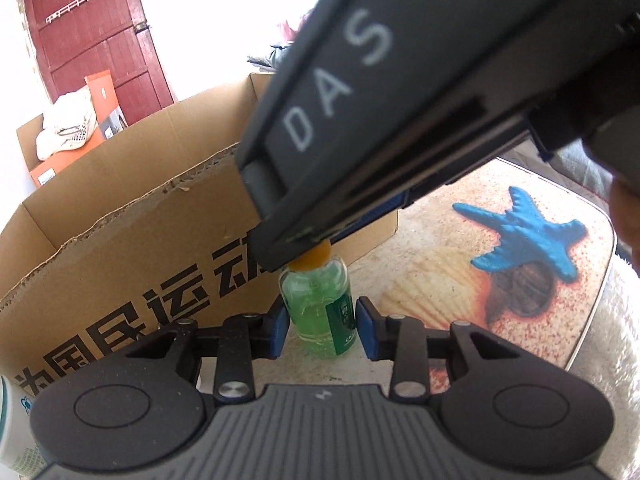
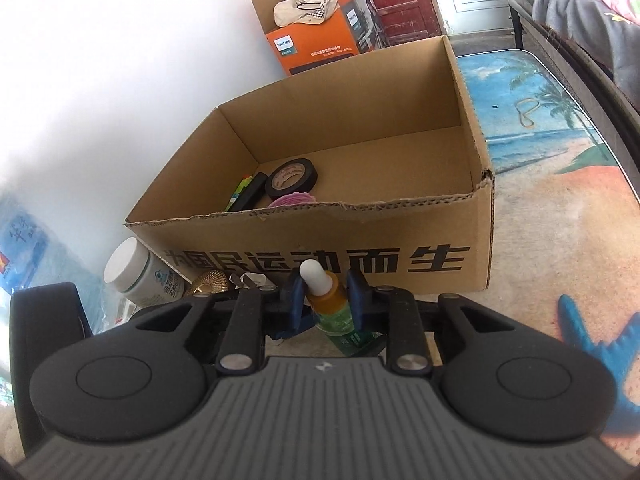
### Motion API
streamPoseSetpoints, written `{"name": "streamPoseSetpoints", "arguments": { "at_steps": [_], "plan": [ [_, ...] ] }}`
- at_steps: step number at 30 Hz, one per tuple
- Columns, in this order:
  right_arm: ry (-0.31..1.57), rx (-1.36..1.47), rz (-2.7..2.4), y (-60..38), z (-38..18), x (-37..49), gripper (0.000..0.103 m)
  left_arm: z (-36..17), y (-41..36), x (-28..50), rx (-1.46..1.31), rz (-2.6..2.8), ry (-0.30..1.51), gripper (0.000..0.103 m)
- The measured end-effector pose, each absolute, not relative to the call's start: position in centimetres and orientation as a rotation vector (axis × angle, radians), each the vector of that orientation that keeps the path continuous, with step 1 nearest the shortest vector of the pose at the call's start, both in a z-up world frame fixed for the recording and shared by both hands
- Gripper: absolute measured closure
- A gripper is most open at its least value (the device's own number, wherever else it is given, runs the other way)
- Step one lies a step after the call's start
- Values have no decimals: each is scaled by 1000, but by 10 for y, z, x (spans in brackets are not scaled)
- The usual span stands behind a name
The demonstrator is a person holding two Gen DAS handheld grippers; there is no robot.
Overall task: Organize rigid objects
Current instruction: 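Lift the green dropper bottle into the box and open the right tool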
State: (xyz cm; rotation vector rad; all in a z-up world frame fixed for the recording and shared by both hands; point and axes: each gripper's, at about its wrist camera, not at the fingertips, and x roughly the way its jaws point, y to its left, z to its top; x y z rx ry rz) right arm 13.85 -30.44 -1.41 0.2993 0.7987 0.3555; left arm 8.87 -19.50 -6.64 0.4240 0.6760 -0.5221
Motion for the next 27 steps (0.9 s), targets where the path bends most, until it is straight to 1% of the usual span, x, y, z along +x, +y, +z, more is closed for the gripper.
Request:
{"name": "streamPoseSetpoints", "arguments": {
  "at_steps": [5, 9, 13, 18, 23, 27],
  "plan": [
    [801, 298, 348, -305, -11, 132, 82, -63, -197, 87, 420, -530, 675, 67],
    [784, 285, 346, -304, 2, 121, 82, -47, -196, 73, 415, -532, 655, 68],
    [740, 266, 360, -302, 29, 107, 82, -23, -192, 59, 418, -526, 603, 68],
    [670, 239, 407, -295, 77, 100, 82, 21, -184, 52, 411, -497, 542, 68],
    [630, 213, 465, -288, 120, 122, 82, 63, -170, 74, 376, -484, 533, 68],
    [669, 226, 503, -288, 136, 168, 82, 82, -162, 114, 337, -479, 602, 68]
  ]
}}
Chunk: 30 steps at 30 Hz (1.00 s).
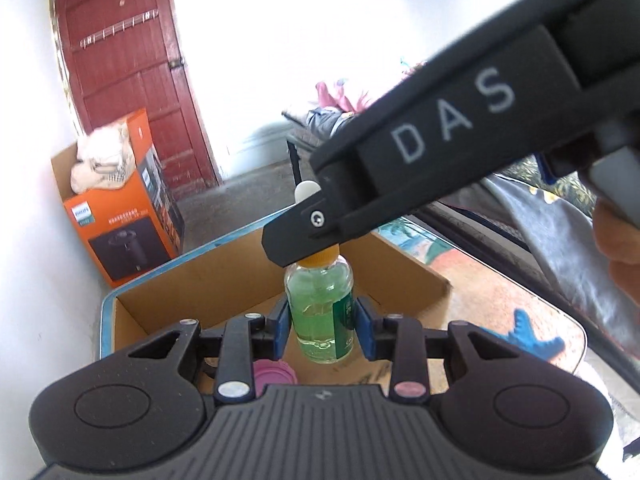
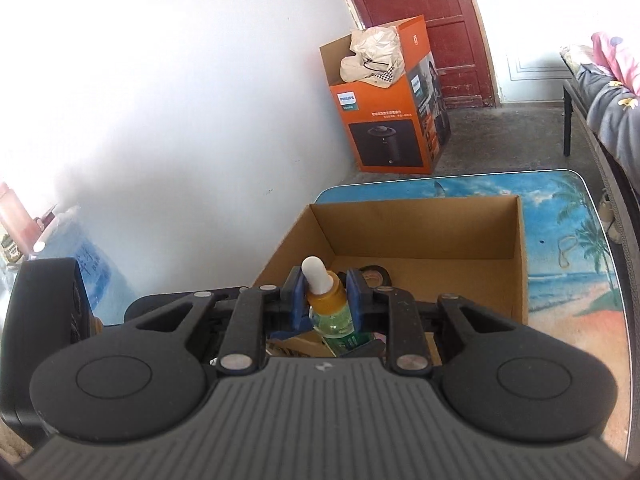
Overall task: Organize rigid objects
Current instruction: 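Lift the green dropper bottle into the box and open the right tool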
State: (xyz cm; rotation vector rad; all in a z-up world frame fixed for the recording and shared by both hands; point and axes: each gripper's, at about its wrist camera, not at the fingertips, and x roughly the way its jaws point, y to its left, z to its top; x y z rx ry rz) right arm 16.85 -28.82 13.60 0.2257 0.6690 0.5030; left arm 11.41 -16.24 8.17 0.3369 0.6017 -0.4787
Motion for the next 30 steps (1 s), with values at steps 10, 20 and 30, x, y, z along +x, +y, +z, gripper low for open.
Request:
{"name": "streamPoseSetpoints", "arguments": {
  "at_steps": [10, 20, 30],
  "plan": [
    [875, 323, 516, -301, 93, 306, 82, 51, -168, 241, 258, -454, 897, 69],
    [979, 304, 471, -301, 29, 374, 82, 17, -174, 303, 240, -390, 1068, 69],
    [1022, 243, 468, -286, 1, 395, 79, 10, -172, 319, 219, -368, 1107, 61]
  ]
}}
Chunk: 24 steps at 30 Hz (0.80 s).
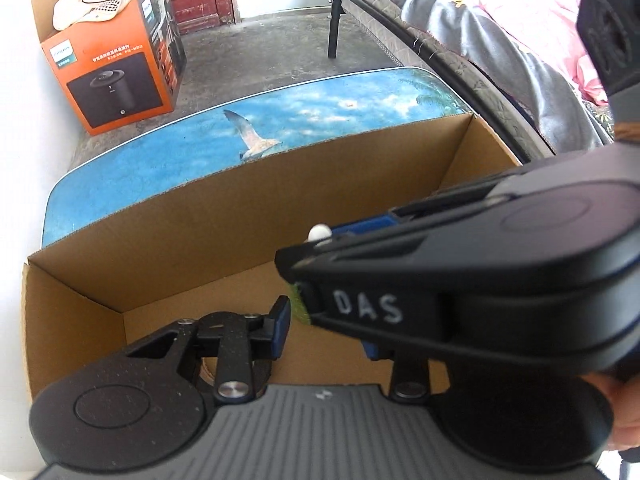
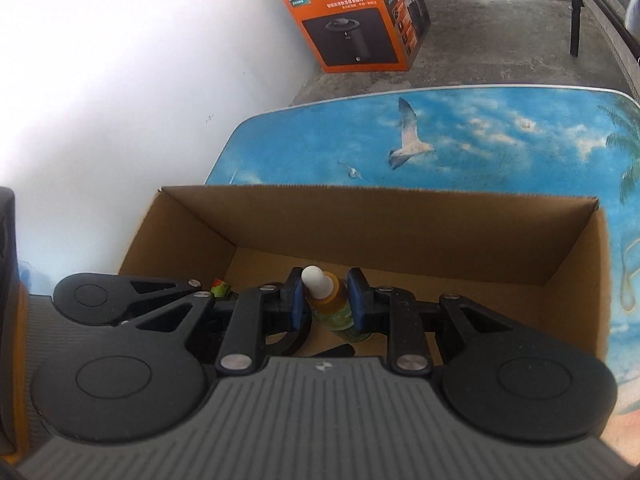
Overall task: Organize rigid objects
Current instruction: 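Lift the green dropper bottle into the box and open the right tool, then withdraw the right tool up out of the box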
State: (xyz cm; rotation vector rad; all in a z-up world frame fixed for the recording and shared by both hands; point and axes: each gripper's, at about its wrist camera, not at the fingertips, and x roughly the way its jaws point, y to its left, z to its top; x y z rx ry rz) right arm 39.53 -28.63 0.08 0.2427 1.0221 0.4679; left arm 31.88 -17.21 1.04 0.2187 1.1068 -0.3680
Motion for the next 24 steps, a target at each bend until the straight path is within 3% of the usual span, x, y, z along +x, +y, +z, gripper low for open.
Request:
{"name": "streamPoseSetpoints", "arguments": {
  "at_steps": [11, 16, 17, 19, 24],
  "plan": [
    [871, 317, 456, -310, 58, 352, 70, 39, -159, 286, 187, -412, 998, 31],
    [710, 338, 460, -330, 110, 287, 48, 78, -141, 244, 168, -464, 870, 29],
    [680, 336, 457, -333, 120, 271, 45, 86, -137, 235, 166, -477, 849, 27],
    [615, 328, 450, -339, 137, 240, 27, 101, -127, 215, 156, -504, 809, 14],
    [492, 243, 418, -342, 161, 159, 5, 122, -104, 166, 121, -532, 757, 1]
  ]
}}
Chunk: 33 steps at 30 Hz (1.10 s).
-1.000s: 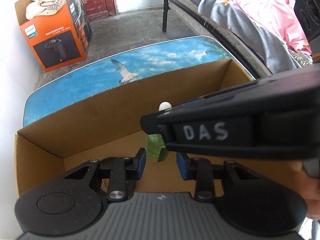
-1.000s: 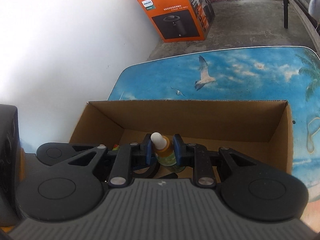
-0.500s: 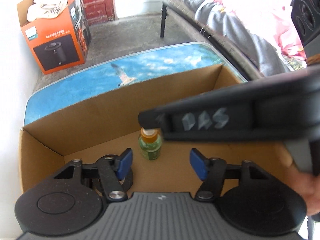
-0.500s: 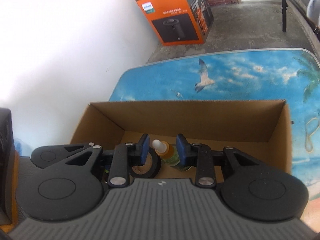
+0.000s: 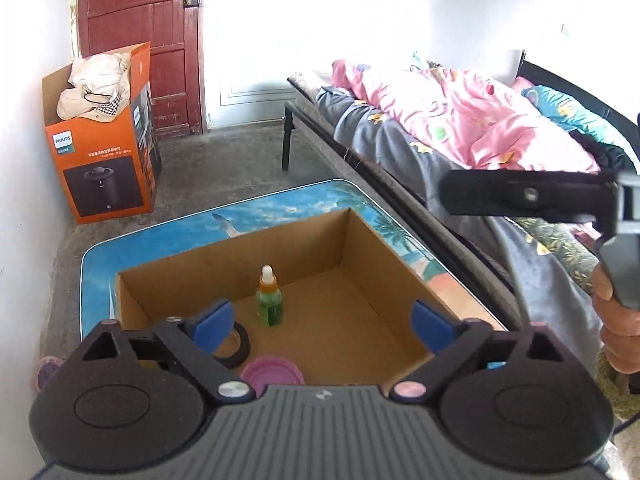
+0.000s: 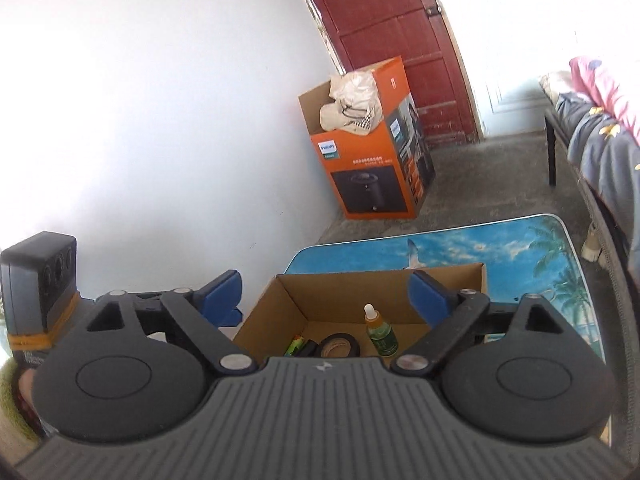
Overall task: Organize rigid objects
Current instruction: 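Withdraw the right tool up out of the box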
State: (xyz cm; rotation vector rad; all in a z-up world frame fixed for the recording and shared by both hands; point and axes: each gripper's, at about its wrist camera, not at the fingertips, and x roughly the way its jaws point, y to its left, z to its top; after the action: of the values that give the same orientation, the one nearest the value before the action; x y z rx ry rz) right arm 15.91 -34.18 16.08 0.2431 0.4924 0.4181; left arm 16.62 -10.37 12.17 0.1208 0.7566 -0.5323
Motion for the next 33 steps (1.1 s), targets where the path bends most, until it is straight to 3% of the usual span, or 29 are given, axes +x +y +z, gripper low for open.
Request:
{"name": "streamPoseSetpoints", "arguments": {
  "at_steps": [1, 10, 19, 33],
  "plan": [
    [484, 222, 411, -340, 161, 148, 1, 122, -98, 156, 108, -536, 750, 0],
    [547, 47, 311, -317, 134, 83, 1, 87, -49, 93, -140, -579, 821, 0],
    [536, -68, 154, -293, 109, 65, 1, 46, -23, 50, -263, -558, 671, 0],
    [644, 139, 323, -271, 26, 91, 1, -13, -79, 33, 13, -561, 614, 0]
  ]
}}
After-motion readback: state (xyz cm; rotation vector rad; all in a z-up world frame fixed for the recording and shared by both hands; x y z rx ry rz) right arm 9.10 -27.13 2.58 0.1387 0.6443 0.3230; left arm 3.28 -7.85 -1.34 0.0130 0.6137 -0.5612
